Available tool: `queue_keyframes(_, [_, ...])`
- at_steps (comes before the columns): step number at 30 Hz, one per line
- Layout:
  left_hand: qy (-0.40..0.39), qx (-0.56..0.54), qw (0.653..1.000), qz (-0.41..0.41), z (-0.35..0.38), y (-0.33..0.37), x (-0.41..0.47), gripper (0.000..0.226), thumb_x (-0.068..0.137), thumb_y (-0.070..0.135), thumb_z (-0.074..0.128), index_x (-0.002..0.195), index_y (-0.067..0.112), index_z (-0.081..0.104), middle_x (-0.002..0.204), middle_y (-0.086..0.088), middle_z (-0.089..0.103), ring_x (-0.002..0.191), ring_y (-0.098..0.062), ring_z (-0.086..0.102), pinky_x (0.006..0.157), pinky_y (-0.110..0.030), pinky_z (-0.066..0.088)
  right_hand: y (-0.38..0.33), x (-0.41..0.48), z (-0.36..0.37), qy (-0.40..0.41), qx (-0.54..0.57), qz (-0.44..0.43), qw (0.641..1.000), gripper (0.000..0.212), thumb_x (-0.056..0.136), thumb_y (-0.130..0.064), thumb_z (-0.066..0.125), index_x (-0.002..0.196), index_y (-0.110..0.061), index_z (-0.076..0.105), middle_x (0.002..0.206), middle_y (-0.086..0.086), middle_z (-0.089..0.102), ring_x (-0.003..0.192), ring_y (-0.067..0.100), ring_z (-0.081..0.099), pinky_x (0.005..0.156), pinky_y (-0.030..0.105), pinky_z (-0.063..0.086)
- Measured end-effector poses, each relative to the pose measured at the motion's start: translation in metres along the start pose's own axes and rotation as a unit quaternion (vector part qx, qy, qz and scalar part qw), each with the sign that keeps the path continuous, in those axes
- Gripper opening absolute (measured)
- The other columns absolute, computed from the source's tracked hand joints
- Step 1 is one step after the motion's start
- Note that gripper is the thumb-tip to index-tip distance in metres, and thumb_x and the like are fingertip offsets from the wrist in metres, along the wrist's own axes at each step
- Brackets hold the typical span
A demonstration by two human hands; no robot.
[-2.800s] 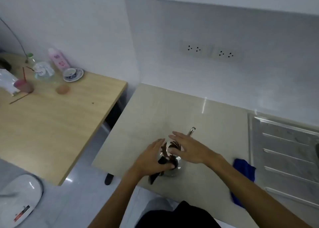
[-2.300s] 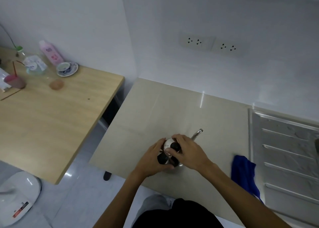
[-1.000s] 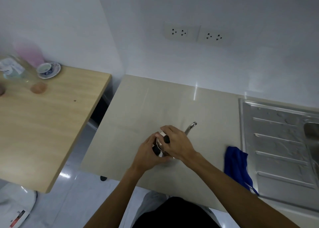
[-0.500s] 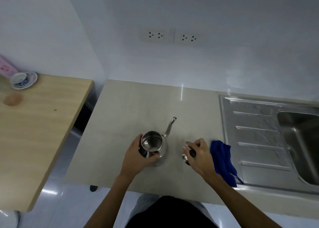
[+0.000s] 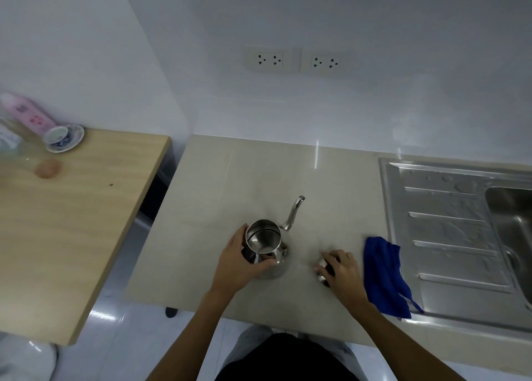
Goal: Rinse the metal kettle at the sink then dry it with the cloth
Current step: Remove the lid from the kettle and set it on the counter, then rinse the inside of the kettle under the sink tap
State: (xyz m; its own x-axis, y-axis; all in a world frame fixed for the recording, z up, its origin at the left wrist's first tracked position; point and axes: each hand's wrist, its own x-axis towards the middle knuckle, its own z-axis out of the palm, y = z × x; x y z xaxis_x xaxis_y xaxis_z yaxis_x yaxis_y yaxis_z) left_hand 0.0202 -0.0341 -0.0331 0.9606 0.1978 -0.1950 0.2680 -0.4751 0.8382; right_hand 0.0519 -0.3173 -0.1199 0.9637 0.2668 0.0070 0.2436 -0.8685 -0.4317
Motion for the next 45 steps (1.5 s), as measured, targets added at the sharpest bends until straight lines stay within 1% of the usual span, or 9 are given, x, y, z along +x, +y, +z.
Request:
queue_keyframes(14, [-0.023,0.001,0.999,-0.029,-0.002,-0.003,0.002,0.104,0.062,0.053,0.091,0.149,0.024,0.042,0.145,0.008,0.057,0.135,-0.014,0.053,0.112,-0.043,0.047,-0.007,0.006,0.006,-0.058,-0.04,0.033,0.997,0.037,0.094,-0.036,0.066,0.12,-0.01,0.072,0.124,0.005,0.069,0.119,0.027,0.058,0.1,0.041,0.042])
queue_keyframes(16, [-0.028,-0.034,0.997,-0.056,-0.005,-0.004,0.0,0.105,0.062,0.056,0.089,0.15,0.029,0.04,0.144,0.02,0.053,0.133,0.001,0.049,0.111,-0.031,0.046,-0.019,0.017,0.002,-0.038,-0.001,0.083,0.996,0.035,0.095,-0.037,0.064,0.116,-0.01,0.074,0.121,0.006,0.07,0.119,0.028,0.059,0.1,0.041,0.042])
queue_keyframes(18, [-0.023,-0.077,0.994,-0.071,-0.01,0.0,-0.006,0.09,0.062,0.063,0.083,0.139,0.052,0.04,0.126,0.039,0.052,0.115,0.025,0.049,0.09,-0.006,0.047,-0.033,0.031,-0.003,-0.023,0.078,0.103,0.991,0.033,0.097,-0.035,0.062,0.108,-0.007,0.076,0.11,0.008,0.074,0.109,0.027,0.065,0.093,0.035,0.048])
queue_keyframes(21, [0.008,-0.124,0.989,-0.081,-0.01,-0.003,-0.016,0.049,0.077,0.052,0.079,0.112,0.069,0.051,0.113,0.038,0.061,0.101,0.025,0.058,0.063,0.001,0.047,-0.058,0.052,-0.011,-0.086,0.243,0.15,0.954,0.035,0.101,-0.038,0.054,0.1,-0.011,0.075,0.095,0.002,0.075,0.096,0.021,0.068,0.075,0.015,0.044])
queue_keyframes(25, [0.05,-0.131,0.984,-0.112,-0.006,-0.018,-0.031,0.024,0.094,0.036,0.067,0.117,0.031,0.059,0.121,0.006,0.066,0.116,-0.008,0.063,0.074,-0.011,0.053,-0.084,0.072,-0.006,-0.153,0.406,0.229,0.871,0.037,0.102,-0.043,0.049,0.092,-0.018,0.074,0.09,-0.003,0.073,0.091,0.016,0.065,0.085,0.027,0.047])
queue_keyframes(28, [0.067,-0.121,0.981,-0.139,-0.004,-0.022,-0.036,0.016,0.097,0.033,0.064,0.102,0.017,0.062,0.102,-0.001,0.07,0.098,-0.017,0.067,0.077,-0.02,0.05,-0.097,0.078,-0.001,-0.168,0.501,0.246,0.813,0.044,0.104,-0.04,0.045,0.077,-0.014,0.067,0.076,0.005,0.069,0.076,0.019,0.063,0.084,0.037,0.052])
queue_keyframes(33, [0.034,-0.121,0.981,-0.146,-0.009,-0.02,-0.042,0.032,0.101,0.032,0.057,0.08,0.009,0.064,0.078,-0.019,0.069,0.064,-0.014,0.054,0.063,-0.03,0.043,-0.105,0.084,0.005,-0.171,0.519,0.288,0.787,0.039,0.102,-0.035,0.042,0.072,-0.018,0.059,0.075,0.006,0.057,0.081,0.023,0.051,0.086,0.038,0.041])
queue_keyframes(42, [-0.029,-0.13,0.987,-0.094,-0.015,0.002,-0.042,0.035,0.104,0.027,0.051,0.09,-0.003,0.064,0.072,-0.006,0.064,0.062,-0.012,0.056,0.064,-0.028,0.044,-0.108,0.078,-0.003,-0.123,0.586,0.361,0.715,0.029,0.096,-0.037,0.049,0.072,-0.027,0.062,0.069,-0.007,0.053,0.071,0.011,0.046,0.068,0.028,0.036])
queue_keyframes(45, [-0.057,-0.116,0.989,-0.071,-0.006,0.019,-0.042,0.035,0.104,0.029,0.051,0.09,-0.001,0.064,0.073,-0.003,0.065,0.063,-0.01,0.059,0.064,-0.025,0.046,-0.096,0.069,-0.019,-0.099,0.604,0.371,0.698,0.029,0.093,-0.042,0.05,0.09,-0.024,0.072,0.085,-0.002,0.066,0.081,0.013,0.058,0.069,0.028,0.042])
